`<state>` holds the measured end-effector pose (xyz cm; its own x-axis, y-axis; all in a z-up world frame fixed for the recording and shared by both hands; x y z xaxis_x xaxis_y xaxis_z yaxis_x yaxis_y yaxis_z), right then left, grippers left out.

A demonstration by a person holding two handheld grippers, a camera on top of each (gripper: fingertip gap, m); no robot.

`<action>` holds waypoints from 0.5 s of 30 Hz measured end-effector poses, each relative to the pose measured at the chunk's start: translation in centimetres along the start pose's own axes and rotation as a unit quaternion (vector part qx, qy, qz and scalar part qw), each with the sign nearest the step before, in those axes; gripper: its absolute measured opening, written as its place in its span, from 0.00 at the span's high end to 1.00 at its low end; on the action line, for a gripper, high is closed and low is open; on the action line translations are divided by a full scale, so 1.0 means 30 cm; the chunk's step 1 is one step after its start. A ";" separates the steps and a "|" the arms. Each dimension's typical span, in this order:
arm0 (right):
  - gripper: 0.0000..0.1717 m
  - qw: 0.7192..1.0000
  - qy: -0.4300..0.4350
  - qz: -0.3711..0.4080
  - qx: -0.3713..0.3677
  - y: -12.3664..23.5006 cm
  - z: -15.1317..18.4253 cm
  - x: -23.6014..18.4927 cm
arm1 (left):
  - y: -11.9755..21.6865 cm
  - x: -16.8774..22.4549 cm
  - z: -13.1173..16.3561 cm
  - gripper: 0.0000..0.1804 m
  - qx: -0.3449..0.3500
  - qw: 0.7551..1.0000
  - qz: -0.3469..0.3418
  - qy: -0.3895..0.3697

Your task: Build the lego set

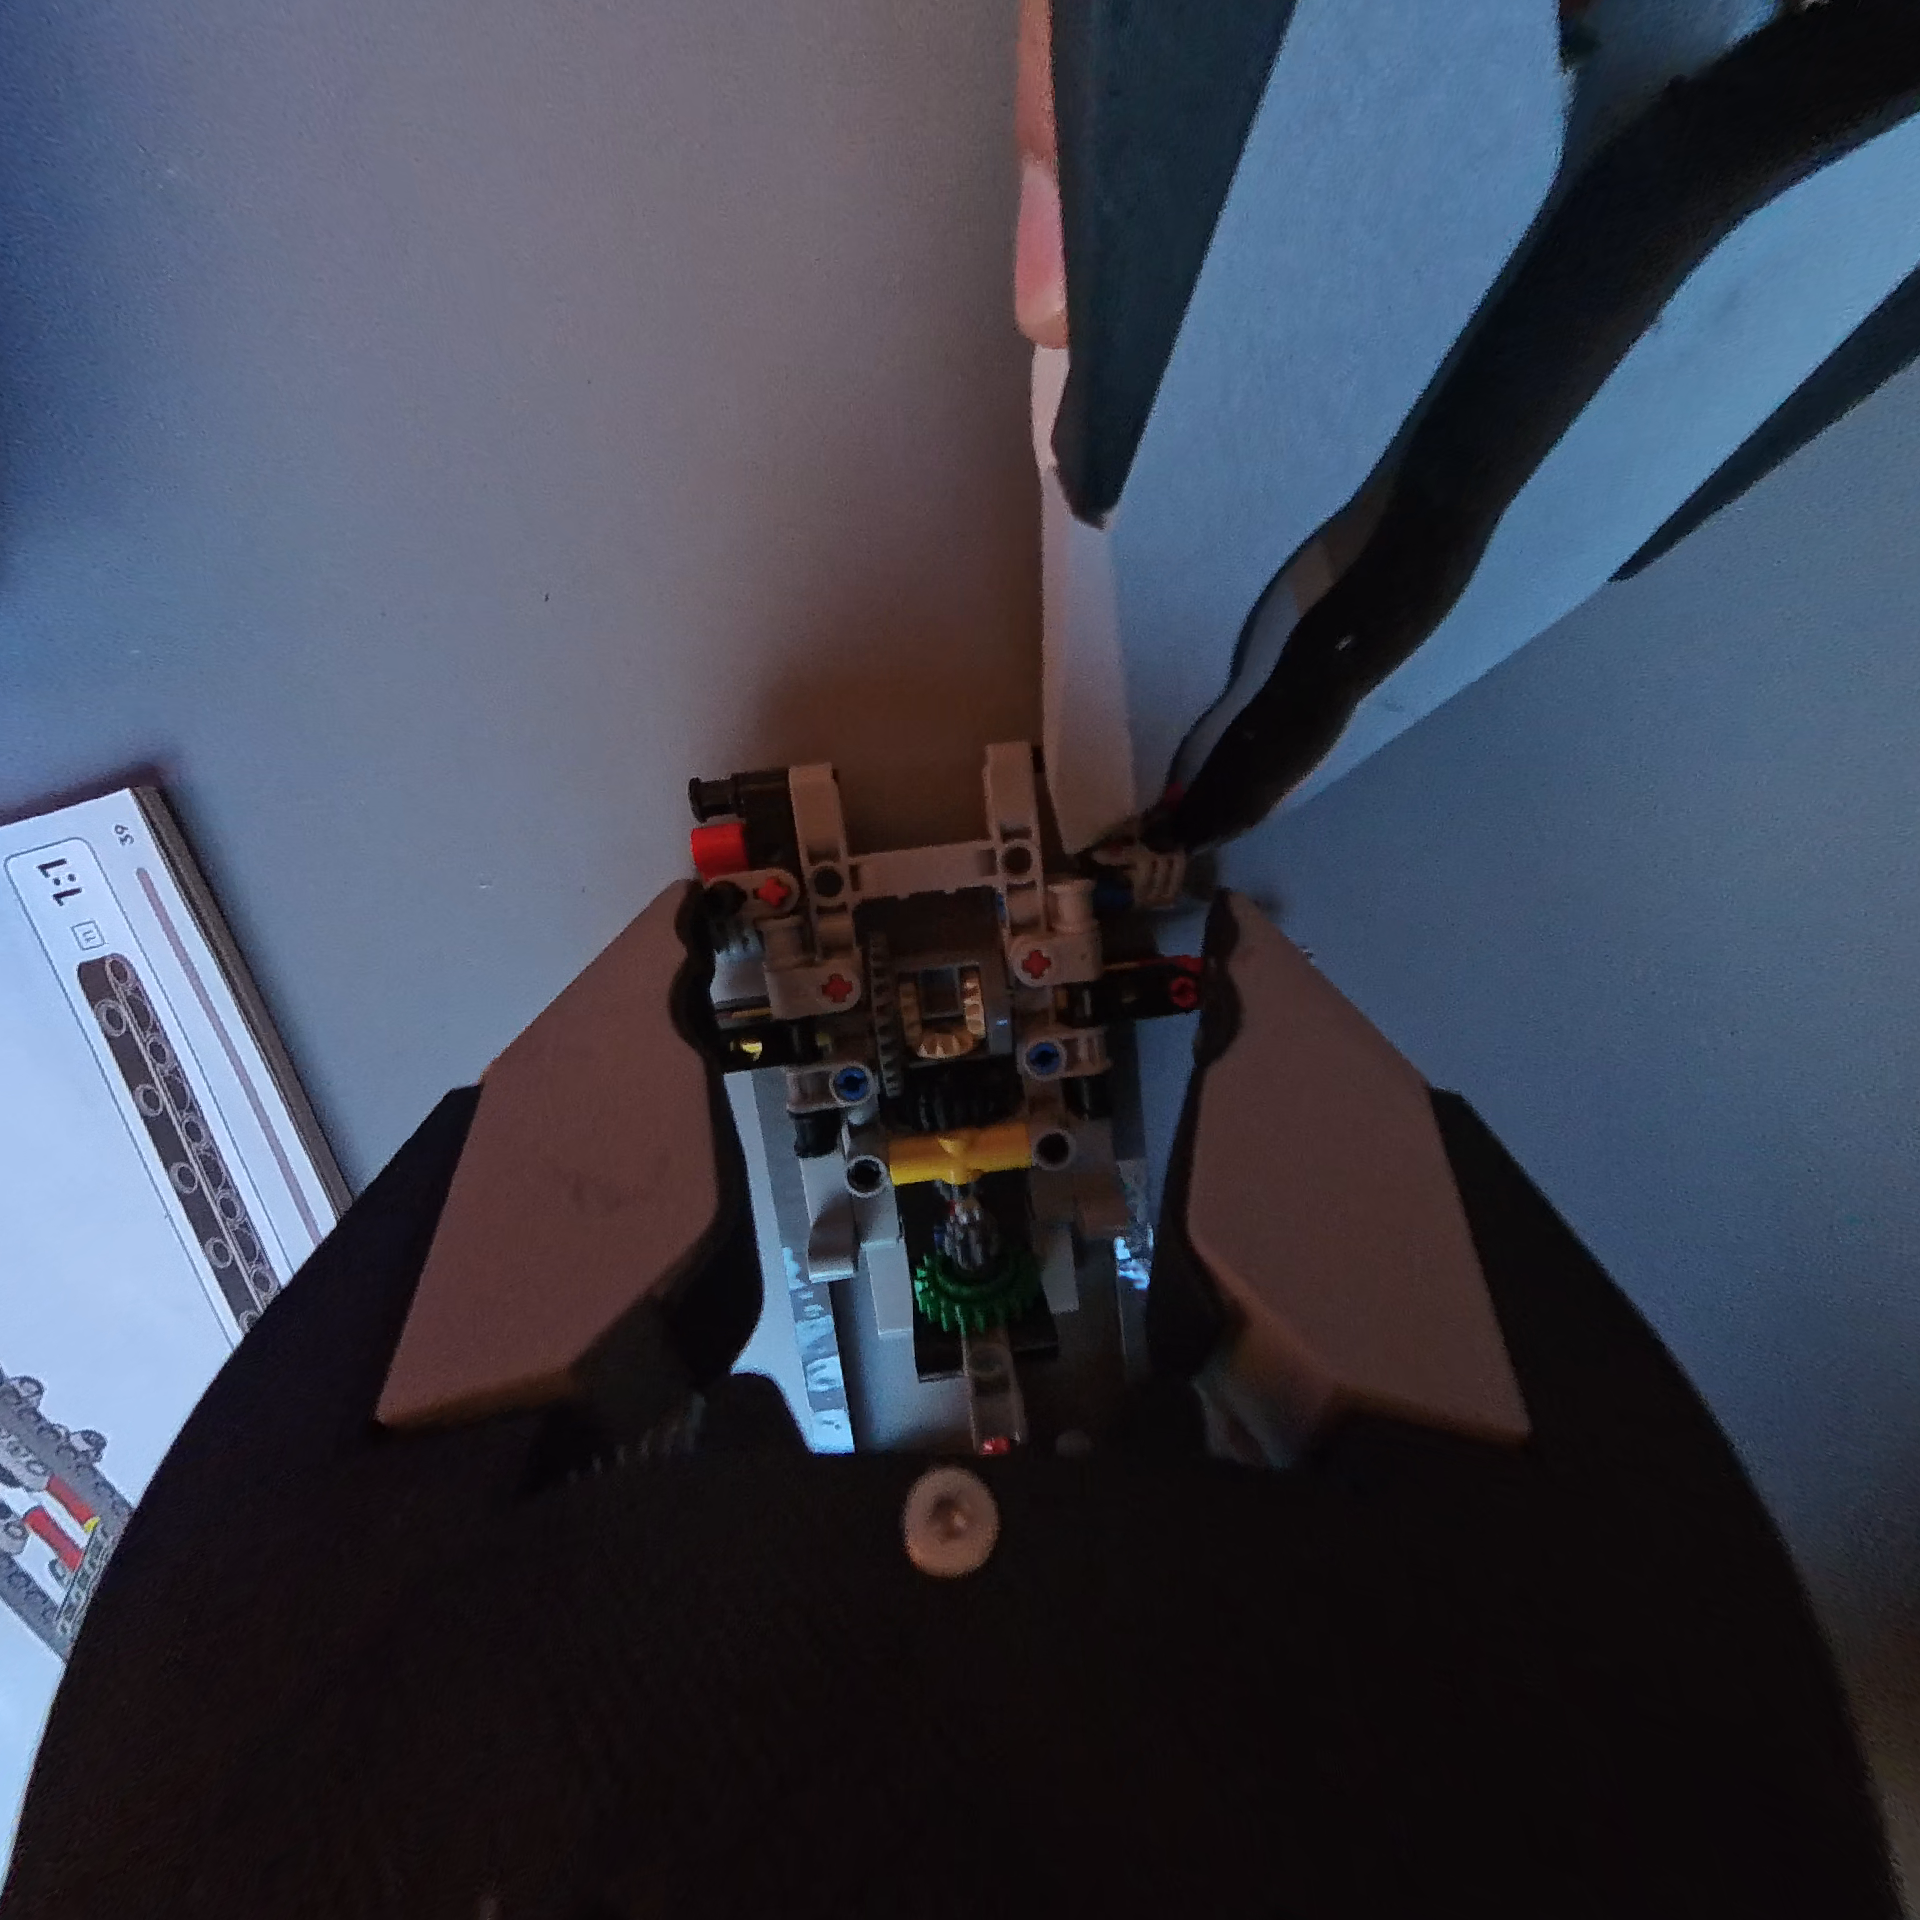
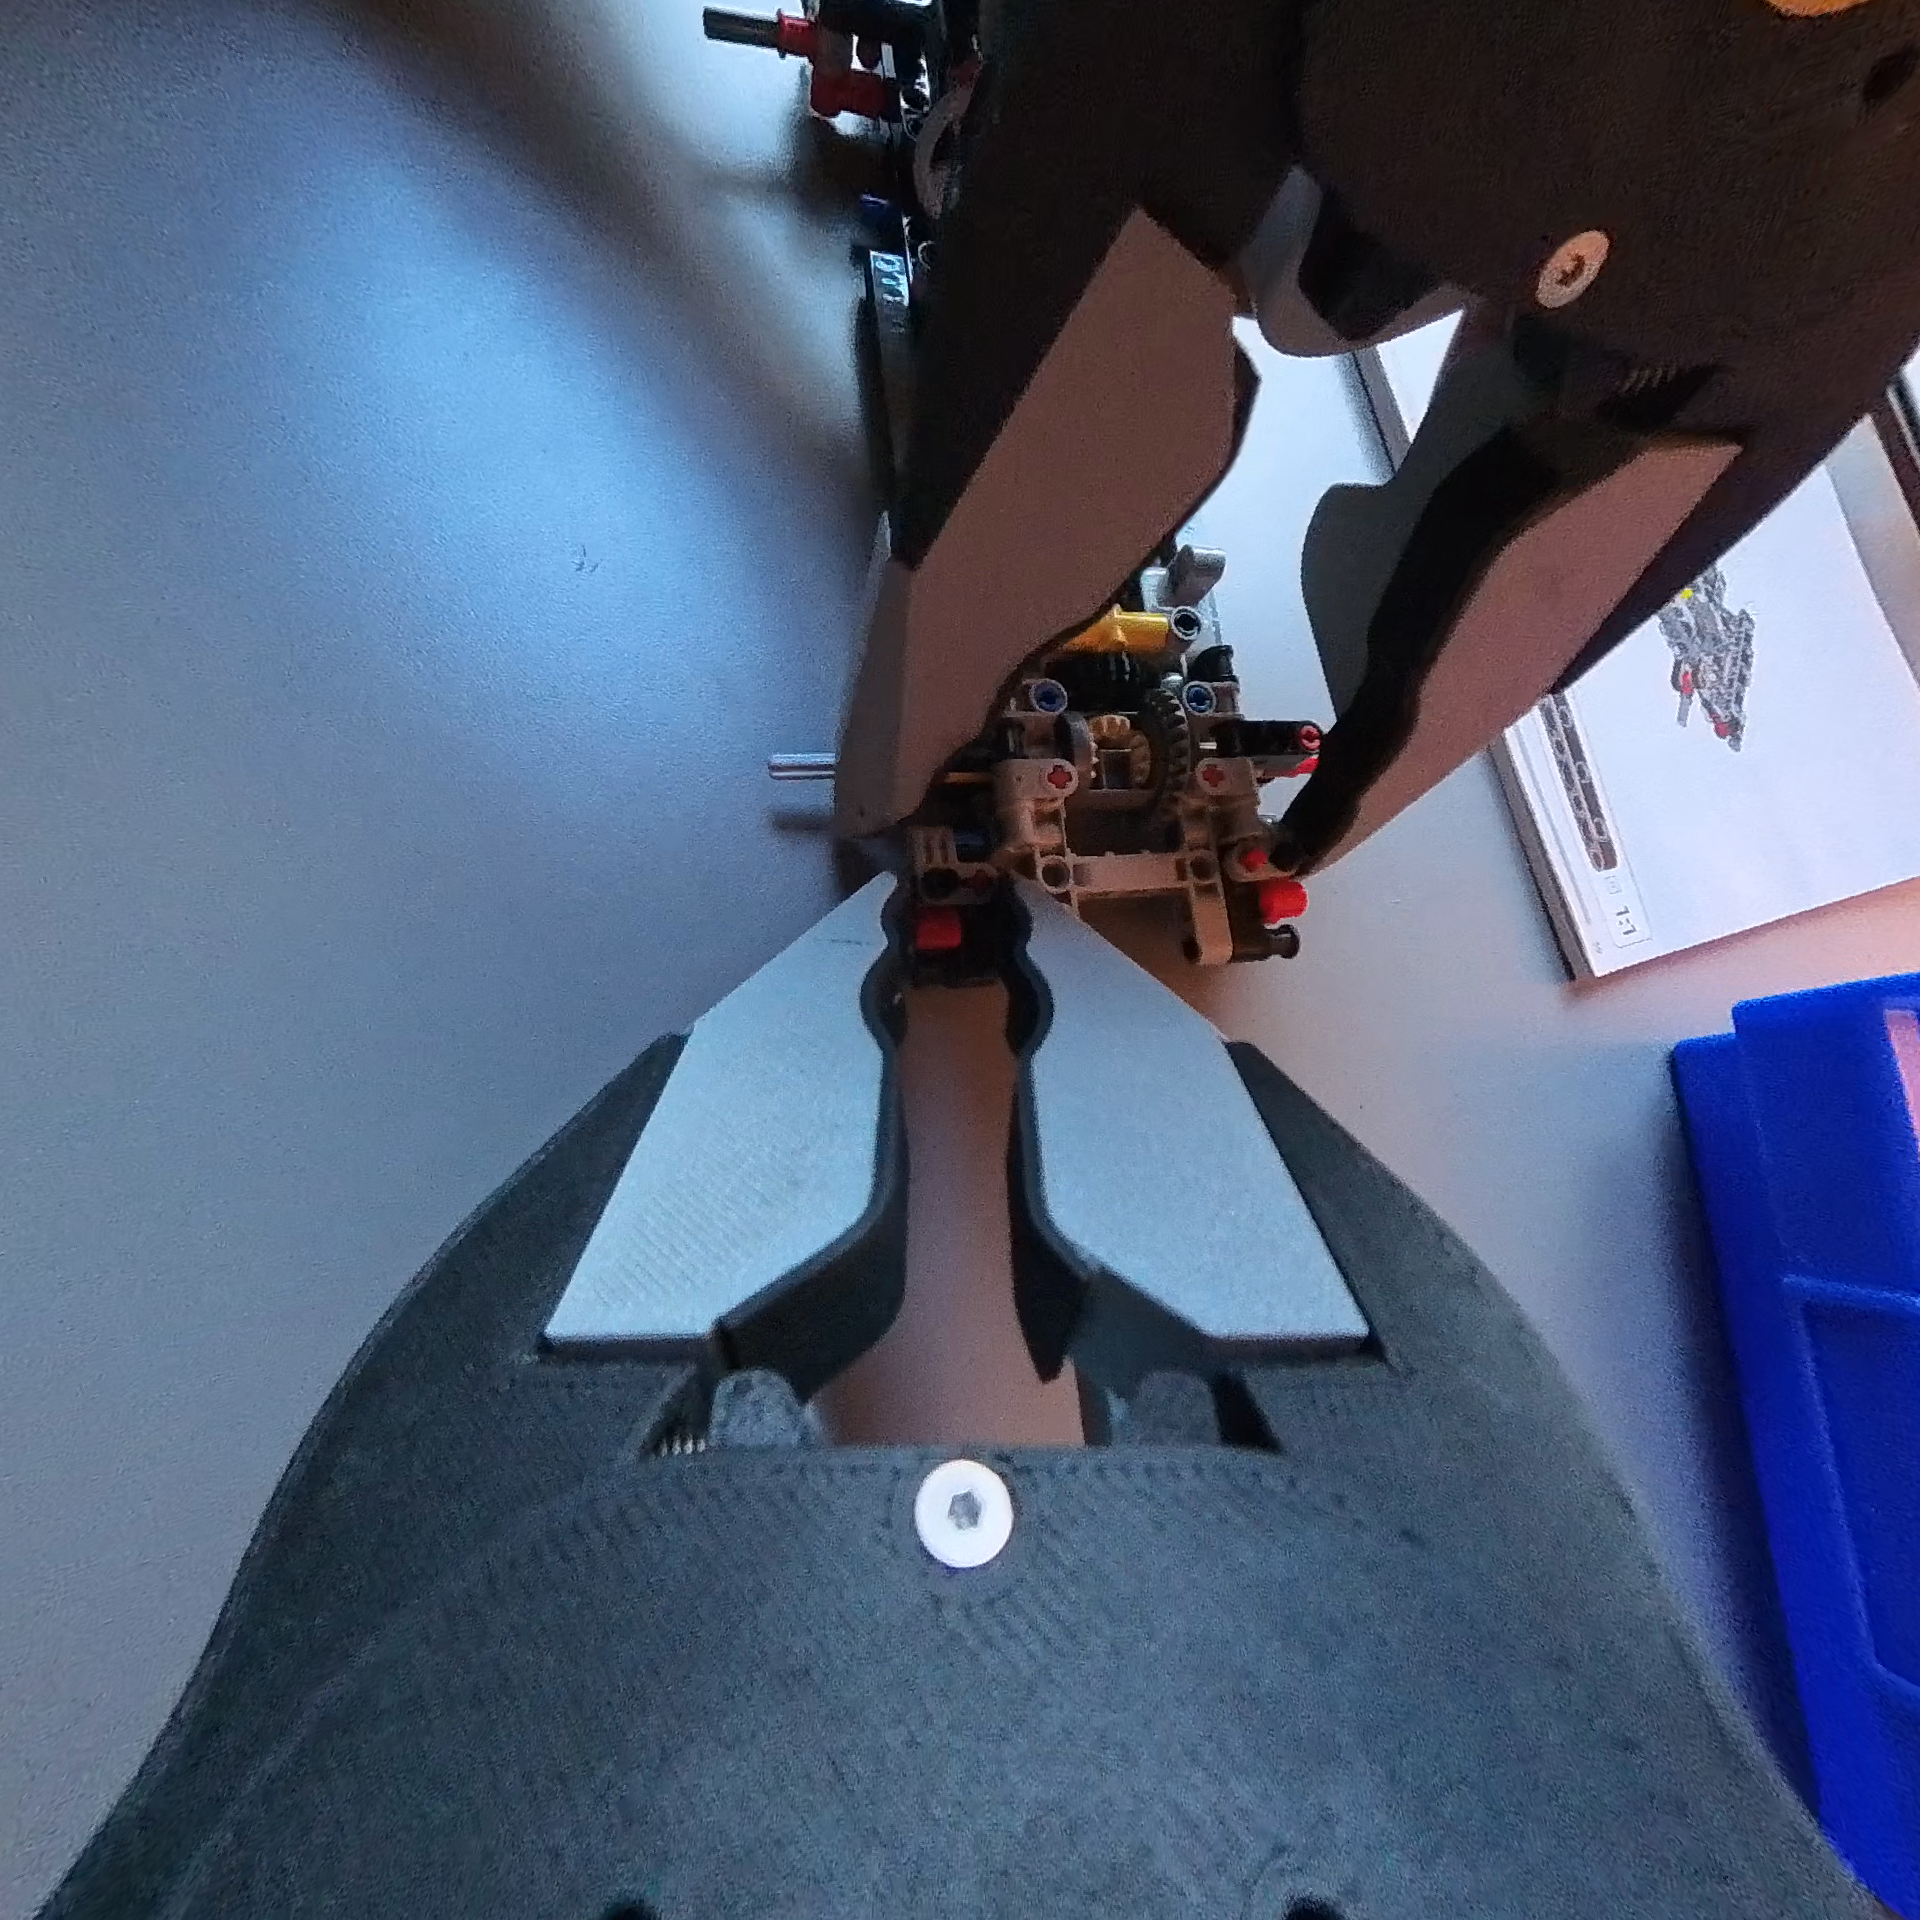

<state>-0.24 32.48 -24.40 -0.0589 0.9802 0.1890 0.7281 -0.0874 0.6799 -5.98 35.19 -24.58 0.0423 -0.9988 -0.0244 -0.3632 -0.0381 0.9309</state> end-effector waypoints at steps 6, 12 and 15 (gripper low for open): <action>0.93 1.000 -0.005 -0.006 0.002 0.000 -0.001 0.001 | 0.001 -0.006 -0.002 0.52 -0.002 1.000 -0.015 0.000; 0.93 1.000 -0.003 -0.005 0.006 0.002 0.002 0.004 | 0.002 -0.007 -0.005 0.53 -0.009 1.000 -0.025 -0.001; 0.93 1.000 0.002 -0.003 0.005 0.003 0.002 0.005 | 0.003 -0.007 -0.006 0.53 -0.007 1.000 -0.031 -0.001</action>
<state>-0.13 32.62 -24.35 -0.0654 0.9799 0.1885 0.7348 -0.0805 0.6735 -5.85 35.42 -24.43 0.0627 -0.9947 -0.0820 -0.3474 -0.0988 0.9325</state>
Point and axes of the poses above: each gripper's, where its closed fingertips meet, y back along the fingers, z out of its underside, x = y × z across the jaws, the point moved 5 cm from there along y, back along the fingers, and after that the axes turned 8 degrees about -y, right-handed, at the moved point
